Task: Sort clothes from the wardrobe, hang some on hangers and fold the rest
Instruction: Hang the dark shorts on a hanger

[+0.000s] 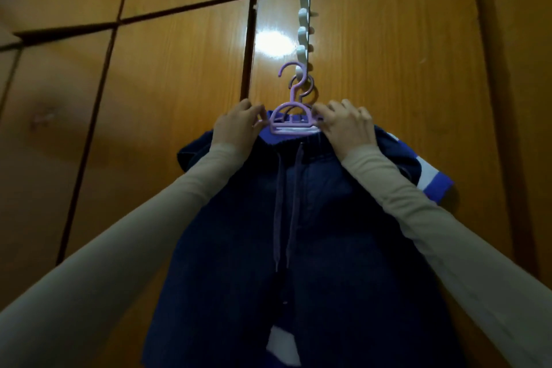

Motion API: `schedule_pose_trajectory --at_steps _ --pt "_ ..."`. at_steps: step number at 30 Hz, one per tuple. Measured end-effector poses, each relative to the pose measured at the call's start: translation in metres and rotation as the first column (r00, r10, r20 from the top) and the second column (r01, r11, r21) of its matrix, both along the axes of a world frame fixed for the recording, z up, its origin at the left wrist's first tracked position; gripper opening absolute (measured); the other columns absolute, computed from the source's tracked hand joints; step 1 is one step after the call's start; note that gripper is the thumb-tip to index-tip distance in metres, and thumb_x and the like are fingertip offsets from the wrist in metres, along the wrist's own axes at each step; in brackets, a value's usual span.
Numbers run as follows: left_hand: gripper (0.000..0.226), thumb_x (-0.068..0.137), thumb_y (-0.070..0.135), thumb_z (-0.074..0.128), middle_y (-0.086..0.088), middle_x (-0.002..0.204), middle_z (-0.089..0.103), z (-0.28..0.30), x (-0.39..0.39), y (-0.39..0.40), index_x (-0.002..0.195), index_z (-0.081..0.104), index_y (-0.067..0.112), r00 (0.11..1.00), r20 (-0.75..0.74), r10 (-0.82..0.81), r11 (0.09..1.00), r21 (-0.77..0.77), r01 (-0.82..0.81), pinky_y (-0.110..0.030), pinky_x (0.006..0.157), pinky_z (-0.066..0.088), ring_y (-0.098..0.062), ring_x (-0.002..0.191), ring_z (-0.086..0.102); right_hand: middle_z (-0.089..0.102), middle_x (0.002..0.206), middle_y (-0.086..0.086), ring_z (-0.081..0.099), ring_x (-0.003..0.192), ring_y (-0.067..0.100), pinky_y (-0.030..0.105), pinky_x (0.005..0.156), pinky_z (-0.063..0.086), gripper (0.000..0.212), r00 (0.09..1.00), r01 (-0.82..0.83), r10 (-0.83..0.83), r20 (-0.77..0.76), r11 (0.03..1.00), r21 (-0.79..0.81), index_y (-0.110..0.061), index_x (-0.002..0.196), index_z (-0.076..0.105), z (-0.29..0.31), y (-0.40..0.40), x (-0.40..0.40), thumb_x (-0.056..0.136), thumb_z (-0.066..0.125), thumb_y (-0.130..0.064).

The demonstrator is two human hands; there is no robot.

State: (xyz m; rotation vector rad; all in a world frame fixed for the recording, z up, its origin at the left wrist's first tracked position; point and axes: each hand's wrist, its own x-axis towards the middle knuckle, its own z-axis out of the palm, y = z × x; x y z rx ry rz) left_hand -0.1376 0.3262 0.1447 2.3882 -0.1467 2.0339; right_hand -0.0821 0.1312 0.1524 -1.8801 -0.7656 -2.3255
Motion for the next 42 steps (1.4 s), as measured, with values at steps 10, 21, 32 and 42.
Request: schedule_pose_trajectory --at_steps 10,21,32,42 --pt "0.019 0.092 0.029 0.055 -0.004 0.101 0.058 0.066 0.049 0.006 0.102 0.063 0.014 0.990 0.055 -0.128 0.991 -0.039 0.131 -0.029 0.069 0.042 -0.019 0.088 0.057 0.062 0.104 0.004 0.053 0.101 0.023 0.030 0.074 0.034 0.028 0.969 0.170 -0.162 -0.187 0.985 0.027 -0.025 0.118 0.059 0.073 0.009 0.029 0.095 0.048 -0.037" --pt "0.019 0.090 0.030 0.058 -0.004 0.099 0.058 0.056 0.102 0.013 0.100 0.065 0.015 0.962 0.109 -0.249 0.962 -0.091 0.259 -0.026 0.067 0.035 -0.020 0.088 0.056 0.059 0.111 0.006 0.048 0.108 0.025 0.035 0.084 0.036 0.032 0.952 0.235 -0.220 -0.215 0.971 0.051 -0.024 0.119 0.060 0.057 0.013 0.066 0.097 0.042 -0.040" --pt "0.018 0.089 0.032 0.060 0.004 0.087 0.048 0.035 0.116 0.017 0.094 0.067 0.017 0.932 0.240 -0.271 0.952 -0.074 0.296 -0.028 0.072 0.033 -0.012 0.086 0.038 0.063 0.095 0.010 0.052 0.092 0.031 0.038 0.077 0.034 0.028 0.982 0.184 -0.176 -0.071 0.976 0.121 -0.018 0.102 0.067 0.033 0.012 0.083 0.095 0.046 -0.035" --pt "0.052 0.098 0.035 0.028 -0.009 0.156 0.017 -0.043 0.117 0.017 0.148 0.023 0.020 0.924 0.224 -0.310 0.938 -0.088 0.336 -0.044 0.117 0.009 -0.023 0.144 0.014 0.020 0.155 0.005 0.014 0.143 0.019 0.041 0.112 -0.016 0.057 0.984 0.080 -0.066 -0.167 0.994 0.080 -0.021 0.148 0.024 -0.031 0.010 0.088 0.096 0.017 -0.045"
